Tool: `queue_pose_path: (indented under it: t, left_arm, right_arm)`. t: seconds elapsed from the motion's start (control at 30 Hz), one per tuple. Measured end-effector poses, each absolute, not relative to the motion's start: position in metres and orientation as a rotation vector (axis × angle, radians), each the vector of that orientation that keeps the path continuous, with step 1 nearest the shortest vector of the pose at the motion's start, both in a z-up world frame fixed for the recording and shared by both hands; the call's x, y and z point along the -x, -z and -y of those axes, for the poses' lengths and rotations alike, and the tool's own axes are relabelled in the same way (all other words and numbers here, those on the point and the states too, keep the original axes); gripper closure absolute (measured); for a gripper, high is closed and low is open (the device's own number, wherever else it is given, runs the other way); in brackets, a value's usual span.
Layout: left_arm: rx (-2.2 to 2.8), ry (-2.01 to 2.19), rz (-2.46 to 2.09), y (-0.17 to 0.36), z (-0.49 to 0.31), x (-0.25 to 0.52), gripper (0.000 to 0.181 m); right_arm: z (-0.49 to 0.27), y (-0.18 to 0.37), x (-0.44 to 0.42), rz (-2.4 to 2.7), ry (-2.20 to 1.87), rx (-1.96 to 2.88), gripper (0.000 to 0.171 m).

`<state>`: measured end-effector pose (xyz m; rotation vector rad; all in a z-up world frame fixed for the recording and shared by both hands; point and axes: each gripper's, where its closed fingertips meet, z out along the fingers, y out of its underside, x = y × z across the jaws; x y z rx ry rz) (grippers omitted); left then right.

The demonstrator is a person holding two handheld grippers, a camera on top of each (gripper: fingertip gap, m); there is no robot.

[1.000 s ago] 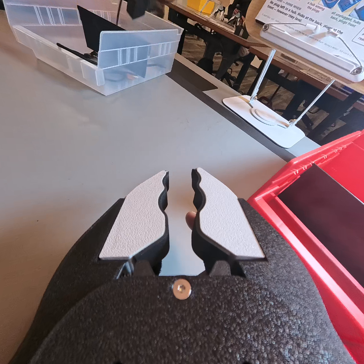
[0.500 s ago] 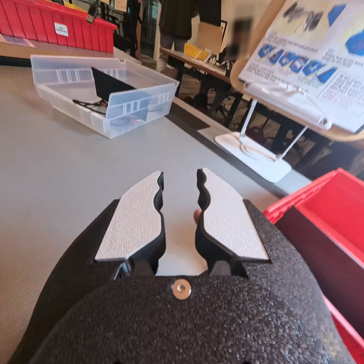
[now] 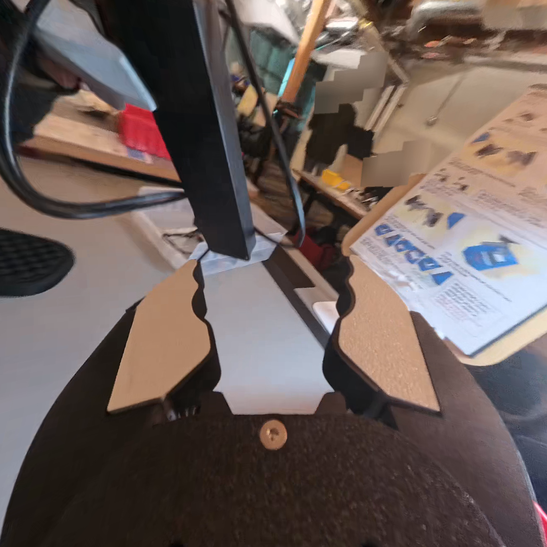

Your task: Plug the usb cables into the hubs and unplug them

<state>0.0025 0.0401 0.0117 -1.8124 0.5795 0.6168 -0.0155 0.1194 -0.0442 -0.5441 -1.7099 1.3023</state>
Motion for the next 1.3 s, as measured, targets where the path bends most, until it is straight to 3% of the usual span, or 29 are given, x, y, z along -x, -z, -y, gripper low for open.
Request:
queue_pose_path:
  t: [0.13,0.23,0.47,0.57,0.87,1.3]
  left_arm:
    - [1.834,-0.481,-0.523,0.042,-0.061,-0.018,0.15]
    - [1.849,-0.43,-0.438,0.07,-0.07,-0.015,0.151]
    - [1.82,-0.462,-0.296,0.085,-0.094,-0.025,0.151]
    - [1.816,-0.472,-0.331,0.083,-0.095,-0.033,0.152]
    - [1.946,-0.19,-0.459,0.093,-0.063,-0.046,0.136]
    - [1.843,0.041,-0.13,0.111,0.014,0.035,0.145]
  right_arm:
    - [-0.077,0.097,-0.006,2.078,-1.461,0.494,0.076]
    - [-0.063,0.135,0.005,2.044,-1.364,0.602,0.067]
    - [-0.043,0.144,0.036,1.733,-1.393,0.857,0.059]
    - [-0.045,0.13,0.036,1.583,-1.57,0.903,0.105]
    - [-0.041,0.131,0.006,1.629,-1.932,0.79,0.107]
    - [-0.049,0.115,-0.035,1.744,-2.201,0.591,0.107]
